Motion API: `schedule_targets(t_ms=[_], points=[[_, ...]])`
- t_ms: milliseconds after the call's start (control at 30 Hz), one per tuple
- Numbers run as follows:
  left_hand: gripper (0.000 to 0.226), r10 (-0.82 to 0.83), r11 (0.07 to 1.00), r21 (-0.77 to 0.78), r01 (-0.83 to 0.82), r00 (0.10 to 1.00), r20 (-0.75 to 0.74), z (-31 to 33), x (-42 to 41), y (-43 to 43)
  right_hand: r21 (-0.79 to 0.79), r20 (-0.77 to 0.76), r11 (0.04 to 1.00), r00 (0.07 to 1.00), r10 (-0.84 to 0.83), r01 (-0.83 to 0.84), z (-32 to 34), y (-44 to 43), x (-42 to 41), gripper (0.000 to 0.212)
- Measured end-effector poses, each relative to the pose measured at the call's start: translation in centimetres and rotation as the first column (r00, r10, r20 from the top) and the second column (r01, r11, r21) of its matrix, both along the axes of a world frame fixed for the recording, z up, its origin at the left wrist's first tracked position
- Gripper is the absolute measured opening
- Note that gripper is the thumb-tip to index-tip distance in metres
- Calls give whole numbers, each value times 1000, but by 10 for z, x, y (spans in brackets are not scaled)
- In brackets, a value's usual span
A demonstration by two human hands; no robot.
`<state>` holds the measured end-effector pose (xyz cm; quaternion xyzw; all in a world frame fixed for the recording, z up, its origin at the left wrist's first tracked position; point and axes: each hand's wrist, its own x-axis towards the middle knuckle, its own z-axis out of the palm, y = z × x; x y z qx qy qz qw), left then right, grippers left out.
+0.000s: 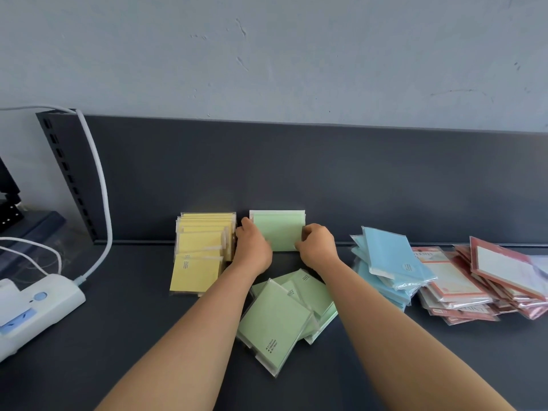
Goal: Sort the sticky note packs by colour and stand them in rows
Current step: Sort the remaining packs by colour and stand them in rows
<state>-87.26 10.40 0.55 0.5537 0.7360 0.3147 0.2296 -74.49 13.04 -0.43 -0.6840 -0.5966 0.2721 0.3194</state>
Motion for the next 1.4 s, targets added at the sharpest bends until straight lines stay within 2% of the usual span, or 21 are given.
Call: schedule_targets(t_ms=[167,333,467,567,633,733,767,800,833,1000,1067,1133,1233,1300,1400], points=[[67,-23,999,35,24,1000,-20,7,1,-5,1,-47,1000,999,-1,1,6,-10,-1,10],[59,-15,996,90,20,998,-56,22,-4,-22,7,-40,999,999,32,-32,20,-24,-1,18],[76,-103,988,122,95,993,59,33,-20,-44,38,-71,995,993,96,-94,37,-48,2,30],[80,-203,977,105,188,967,155,39,-29,-77,56,-33,982,982,184,-182,45,-72,9,19],[80,-276,961,49,271,944,180,39,-26,-102,50,12,973,974,226,-226,48,-91,14,25],[114,-321,935,-135,329,944,78,26,-16,-126,-36,126,971,963,237,-235,42,-114,21,49],[122,-334,926,-184,329,943,6,20,-12,-132,-69,154,969,957,246,-238,39,-121,22,44],[125,-340,925,-205,321,939,-61,14,-9,-136,-90,171,968,954,245,-232,32,-124,24,27],[122,-331,930,-202,306,939,-99,9,-7,-139,-93,196,973,954,227,-213,27,-130,24,8],[90,-228,961,-176,211,970,-82,-1,-24,-152,-16,177,983,967,181,-181,12,-151,20,22],[79,-205,967,-171,189,976,-79,-1,-33,-159,-11,142,984,974,178,-178,7,-157,21,34],[77,-192,972,-158,176,977,-92,-2,-39,-165,-29,88,989,985,150,-148,6,-165,21,54],[81,-174,975,-171,144,969,-176,-1,-49,-171,-74,26,989,991,132,-130,6,-177,23,67],[82,-176,971,-202,124,949,-261,1,-57,-176,-125,35,982,988,149,-144,8,-183,24,71],[87,-214,963,-232,138,915,-343,4,-65,-178,-188,40,965,980,195,-184,7,-190,22,65]])
